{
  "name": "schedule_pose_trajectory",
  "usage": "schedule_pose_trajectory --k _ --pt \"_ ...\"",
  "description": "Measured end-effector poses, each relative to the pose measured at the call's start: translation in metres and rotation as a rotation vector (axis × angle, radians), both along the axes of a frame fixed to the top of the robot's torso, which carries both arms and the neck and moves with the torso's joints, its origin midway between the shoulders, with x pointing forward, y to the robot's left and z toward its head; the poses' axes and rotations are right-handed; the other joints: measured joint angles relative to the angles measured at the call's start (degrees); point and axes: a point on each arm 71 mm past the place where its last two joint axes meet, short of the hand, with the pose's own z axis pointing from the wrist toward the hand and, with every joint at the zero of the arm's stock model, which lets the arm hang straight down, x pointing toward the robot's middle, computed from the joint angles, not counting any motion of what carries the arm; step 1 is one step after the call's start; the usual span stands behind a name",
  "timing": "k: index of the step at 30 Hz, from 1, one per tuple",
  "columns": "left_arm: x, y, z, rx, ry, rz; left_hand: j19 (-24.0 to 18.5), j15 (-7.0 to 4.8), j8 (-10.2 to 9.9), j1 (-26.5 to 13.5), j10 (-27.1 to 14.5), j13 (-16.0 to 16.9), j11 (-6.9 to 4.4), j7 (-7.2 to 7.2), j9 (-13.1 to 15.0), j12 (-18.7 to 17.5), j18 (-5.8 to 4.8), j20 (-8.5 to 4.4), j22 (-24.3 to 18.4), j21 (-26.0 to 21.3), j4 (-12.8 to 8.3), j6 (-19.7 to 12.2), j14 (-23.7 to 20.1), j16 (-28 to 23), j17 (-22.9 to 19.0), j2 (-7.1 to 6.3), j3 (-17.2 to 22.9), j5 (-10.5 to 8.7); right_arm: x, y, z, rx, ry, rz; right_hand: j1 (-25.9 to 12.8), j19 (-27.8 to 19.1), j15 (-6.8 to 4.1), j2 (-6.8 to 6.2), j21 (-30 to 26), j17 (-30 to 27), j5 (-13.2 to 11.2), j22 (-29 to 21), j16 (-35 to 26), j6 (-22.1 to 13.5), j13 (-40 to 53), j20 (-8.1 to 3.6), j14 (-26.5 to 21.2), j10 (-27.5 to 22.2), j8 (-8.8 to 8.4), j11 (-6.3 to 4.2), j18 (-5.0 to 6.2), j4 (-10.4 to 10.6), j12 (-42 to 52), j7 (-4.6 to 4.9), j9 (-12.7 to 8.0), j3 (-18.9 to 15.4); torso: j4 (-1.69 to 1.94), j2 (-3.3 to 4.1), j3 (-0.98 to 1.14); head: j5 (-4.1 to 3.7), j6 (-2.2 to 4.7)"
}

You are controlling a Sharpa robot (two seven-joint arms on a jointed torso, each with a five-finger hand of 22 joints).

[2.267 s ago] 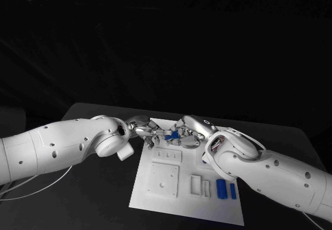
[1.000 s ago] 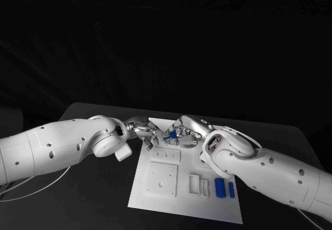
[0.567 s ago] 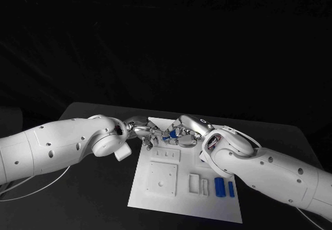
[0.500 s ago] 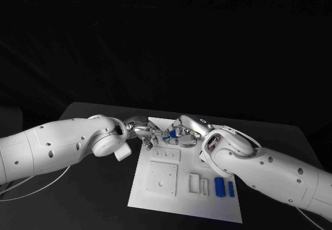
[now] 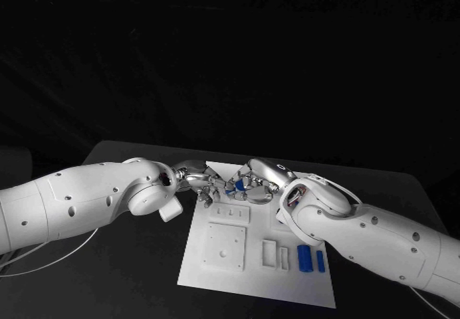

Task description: Assemble the parts on the task board

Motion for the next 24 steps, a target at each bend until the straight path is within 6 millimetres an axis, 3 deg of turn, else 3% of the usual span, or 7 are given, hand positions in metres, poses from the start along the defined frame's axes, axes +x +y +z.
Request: schedule_pose_trajectory --k 8,11,13,17,20,24 --pt "0.000 0.000 0.000 -0.008 0.005 0.003 0.00 0.00 2.00 -0.18 1.43 -0.30 -0.18 0.50 2.56 -0.32 0.00 0.00 0.00 1.36 -0.07 -0.51 -0.18 0.66 0.24 0.35 -0.07 2.10 0.001 0.000 0.000 -0.002 0.001 0.000 0.00 0.00 0.00 0.00 -0.23 -0.07 -0.16 0.00 0.00 0.00 -0.07 0.00 0.00 0.00 -0.04 0.00 0.00 -0.15 0.00 0.00 -0.01 -0.15 -0.01 -0.02 0.00 -0.05 -0.03" --pt "0.000 0.000 0.000 -0.015 0.007 0.007 -0.21 -0.25 2.42 -0.18 1.94 -0.26 -0.28 0.49 3.48 -0.32 0.00 -0.21 -0.01 2.34 -0.08 -0.50 0.09 1.12 0.56 0.35 -0.07 3.15 0.001 -0.001 -0.001 -0.003 0.001 -0.001 -0.01 0.00 0.00 -0.01 -0.53 -0.18 -0.22 0.00 0.00 -1.91 -0.32 0.00 0.00 -0.23 -0.04 0.21 0.00 0.01 -0.47 0.44 0.01 -0.31 0.00 -0.02 0.00 -0.07 -0.04" --pt "0.000 0.000 0.000 -0.021 0.009 0.010 -0.20 -0.44 2.56 -0.36 2.06 -0.15 -0.40 0.38 4.00 -0.32 0.00 -0.21 -0.01 2.90 -0.08 -0.38 0.29 1.34 0.71 0.53 -0.08 4.32 0.002 -0.002 -0.001 -0.004 0.001 -0.003 -0.32 0.00 0.00 -0.87 -0.97 -0.29 -0.44 0.00 -0.34 -3.90 -0.66 0.00 0.00 -0.55 -0.03 0.52 0.00 0.32 -0.76 0.87 0.00 -0.93 -0.01 -0.03 0.01 -0.08 -0.05" --pt "-0.001 -0.002 0.001 -0.038 0.011 0.015 -0.32 -0.70 2.56 -0.38 2.38 -0.03 -0.33 0.29 4.67 -0.32 0.00 -0.33 -0.01 3.97 -0.07 -0.28 0.56 1.51 0.99 0.55 -0.06 6.13 0.003 -0.005 -0.002 -0.003 0.000 -0.013 0.29 0.00 0.18 -1.93 -2.12 -0.78 -0.66 0.00 -0.99 -8.18 -1.50 0.40 -0.19 -1.05 -0.03 1.06 -0.03 1.52 -1.44 1.97 0.00 -5.14 -0.03 -0.03 0.05 -0.10 -0.08" --pt "-0.001 -0.002 0.001 -0.048 0.011 0.023 -0.52 -0.83 2.55 -0.65 2.68 0.09 -0.40 0.46 5.05 -0.32 0.00 -0.52 -0.01 4.81 -0.06 -0.04 0.71 1.77 1.15 0.82 -0.05 6.96 0.004 -0.008 -0.001 0.003 -0.005 -0.024 1.59 0.00 0.74 -2.56 -3.30 -1.37 0.47 0.00 -1.95 -13.93 -2.38 0.81 -0.33 -1.47 -0.03 1.84 0.47 2.56 -2.31 2.65 -0.14 -9.74 -0.05 -0.03 0.09 -0.27 -0.11" --pt "0.000 -0.001 0.002 -0.056 0.011 0.038 -0.71 -0.79 2.54 -0.76 2.78 0.23 -0.31 0.53 5.49 -0.32 0.00 -0.71 0.03 5.56 -0.06 0.28 0.87 1.77 1.37 0.93 -0.05 7.71 0.004 -0.016 -0.001 0.014 -0.013 -0.042 2.95 0.00 0.74 -2.92 -3.92 -1.75 1.34 0.00 -2.32 -15.79 -3.14 0.82 -0.33 -1.55 -0.03 1.92 1.34 4.44 -2.33 3.09 -0.17 -13.45 -0.06 -0.03 0.11 -0.21 -0.06"
